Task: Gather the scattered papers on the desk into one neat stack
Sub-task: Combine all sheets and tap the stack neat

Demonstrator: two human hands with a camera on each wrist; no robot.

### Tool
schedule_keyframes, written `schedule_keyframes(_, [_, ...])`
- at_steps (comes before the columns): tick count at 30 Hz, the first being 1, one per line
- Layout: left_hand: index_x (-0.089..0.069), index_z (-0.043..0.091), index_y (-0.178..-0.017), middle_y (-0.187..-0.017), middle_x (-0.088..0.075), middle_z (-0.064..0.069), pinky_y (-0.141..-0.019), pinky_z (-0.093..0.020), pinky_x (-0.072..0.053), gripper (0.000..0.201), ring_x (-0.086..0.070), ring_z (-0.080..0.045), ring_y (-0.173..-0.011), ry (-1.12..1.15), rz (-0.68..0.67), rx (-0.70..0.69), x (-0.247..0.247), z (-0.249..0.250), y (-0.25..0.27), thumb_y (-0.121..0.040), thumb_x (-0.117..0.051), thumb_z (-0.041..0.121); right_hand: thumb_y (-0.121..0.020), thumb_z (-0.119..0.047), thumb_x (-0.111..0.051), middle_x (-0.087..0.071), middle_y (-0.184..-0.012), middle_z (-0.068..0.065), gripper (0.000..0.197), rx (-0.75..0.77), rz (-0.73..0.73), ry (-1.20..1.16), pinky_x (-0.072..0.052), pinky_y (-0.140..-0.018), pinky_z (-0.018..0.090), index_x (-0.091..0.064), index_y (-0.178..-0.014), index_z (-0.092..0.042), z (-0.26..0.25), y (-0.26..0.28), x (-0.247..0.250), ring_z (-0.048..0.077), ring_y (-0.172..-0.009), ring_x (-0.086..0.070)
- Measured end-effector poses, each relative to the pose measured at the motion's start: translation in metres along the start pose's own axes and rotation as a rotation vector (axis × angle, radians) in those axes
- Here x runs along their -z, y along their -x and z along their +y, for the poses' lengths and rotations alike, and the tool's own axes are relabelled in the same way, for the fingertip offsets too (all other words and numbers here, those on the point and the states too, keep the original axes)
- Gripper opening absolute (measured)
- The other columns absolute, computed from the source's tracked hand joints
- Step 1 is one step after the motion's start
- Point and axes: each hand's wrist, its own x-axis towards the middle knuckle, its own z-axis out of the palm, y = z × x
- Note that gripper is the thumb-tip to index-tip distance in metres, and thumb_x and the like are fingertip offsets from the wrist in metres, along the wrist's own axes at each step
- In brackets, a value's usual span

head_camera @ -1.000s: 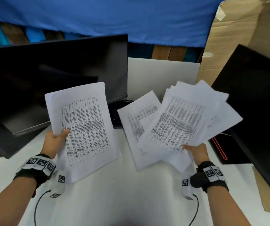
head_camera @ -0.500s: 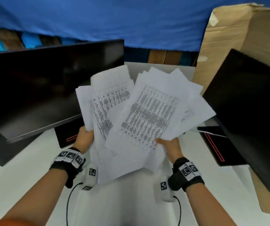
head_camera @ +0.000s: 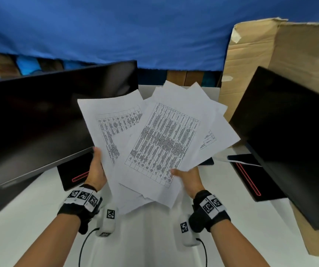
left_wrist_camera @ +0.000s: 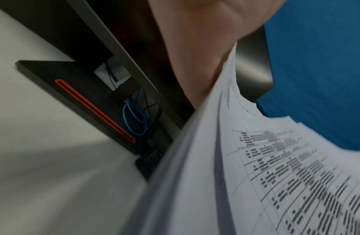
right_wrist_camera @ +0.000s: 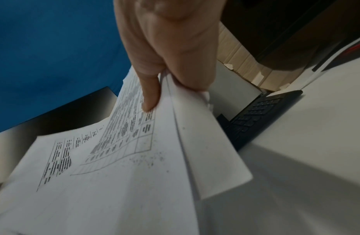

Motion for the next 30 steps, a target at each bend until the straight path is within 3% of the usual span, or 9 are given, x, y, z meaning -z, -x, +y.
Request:
schedule_keyframes(3, [-0.051,0.007,-0.124,-0.104,-0.064,-0.001,-0.089,-0.038,-0.050,0.040,-0.061,-0.025,-0.104,-0.245,0.042,-0.109,-0.003,-0.004,0.002,-0.085,-0.055,0.004,-0.071,0.008,-0.070,-0.062,-0.091,-0.008,0.039,0.064,0.018,0.027,-0.043,-0.093,0.028,-0.056,-0.085,-0.026,-0.001,0.000,0.000,0.003,-0.083,-0.058])
schedule_keyframes(5, [-0.049,0.006,-0.125,-0.111,-0.062,-0.005,-0.099,-0.044,-0.043,0.047,-0.057,-0.028,-0.110,-0.280,0.049,-0.163,0.000,-0.002,0.002,-0.080,-0.058,-0.004,-0.069,0.005,-0.074,-0.065,-0.097,0.004,0.034,0.118,0.056,0.047,-0.045,-0.095,0.031,-0.059,-0.092,-0.015,-0.001,0.000,-0.001,0.017,-0.091,-0.062])
schedule_keyframes(10, [-0.054,0.023,-0.120,-0.125,-0.061,-0.005,-0.102,-0.049,-0.041,0.054,-0.056,-0.023,-0.117,-0.273,-0.040,-0.187,0.011,0.009,0.000,-0.069,-0.074,0.017,-0.067,0.008,-0.073,-0.063,-0.097,-0.004,0.043,0.180,-0.021,0.049,-0.051,-0.081,0.012,-0.057,-0.093,-0.021,-0.013,-0.002,0.005,0.005,-0.089,-0.060])
schedule_keyframes(13, [-0.057,0.025,-0.114,-0.110,-0.069,0.007,-0.095,-0.034,-0.049,0.070,-0.063,-0.008,-0.106,-0.302,-0.116,-0.147,0.006,0.011,0.006,-0.050,-0.085,0.034,-0.068,0.012,-0.070,-0.059,-0.095,-0.010,0.050,0.181,-0.070,0.054,-0.046,-0.068,0.002,-0.052,-0.092,-0.028,-0.019,-0.004,0.006,-0.003,-0.088,-0.055])
schedule_keyframes(19, [-0.050,0.004,-0.122,-0.094,-0.059,0.013,-0.065,0.000,-0.047,0.045,-0.063,0.007,-0.080,-0.346,-0.045,-0.159,-0.010,-0.001,0.014,-0.079,-0.060,-0.004,-0.070,0.005,-0.072,-0.064,-0.103,0.006,0.041,0.097,-0.030,0.141,-0.042,-0.102,0.035,-0.057,-0.107,-0.005,-0.010,-0.008,0.005,0.025,-0.107,-0.058])
schedule_keyframes(22, [-0.055,0.009,-0.118,-0.096,-0.065,0.012,-0.086,-0.016,-0.049,0.047,-0.063,0.004,-0.085,-0.346,-0.094,-0.135,-0.003,0.004,0.011,-0.074,-0.068,0.003,-0.064,0.000,-0.078,-0.064,-0.110,0.021,0.051,0.116,0.007,0.143,-0.042,-0.103,0.042,-0.056,-0.110,0.005,-0.016,-0.011,0.011,0.035,-0.109,-0.058])
schedule_keyframes(25, [-0.062,0.023,-0.102,-0.089,-0.075,0.012,-0.077,-0.018,-0.055,0.069,-0.069,-0.002,-0.087,-0.321,-0.181,-0.076,0.009,0.007,0.005,-0.040,-0.088,0.039,-0.062,-0.009,-0.081,-0.055,-0.107,0.044,0.060,0.117,0.016,0.174,-0.044,-0.095,0.057,-0.049,-0.100,0.025,-0.019,-0.012,0.015,0.057,-0.104,-0.051])
schedule_keyframes(27, [-0.061,0.022,-0.101,-0.087,-0.076,0.012,-0.067,-0.019,-0.056,0.084,-0.070,-0.005,-0.084,-0.233,-0.231,-0.020,0.015,0.011,0.001,-0.026,-0.087,0.051,-0.069,-0.001,-0.075,-0.064,-0.103,0.028,0.029,0.104,0.019,0.191,-0.047,-0.096,0.042,-0.060,-0.091,0.009,-0.023,-0.011,0.018,0.041,-0.102,-0.060])
schedule_keyframes(30, [-0.061,0.019,-0.103,-0.089,-0.076,0.009,-0.065,-0.024,-0.058,0.087,-0.070,-0.010,-0.084,-0.112,-0.287,0.060,0.020,0.021,0.000,-0.024,-0.088,0.047,-0.071,0.003,-0.072,-0.064,-0.103,0.013,0.033,0.106,0.012,0.168,-0.045,-0.094,0.030,-0.059,-0.102,0.002,-0.024,-0.011,0.018,0.022,-0.098,-0.059])
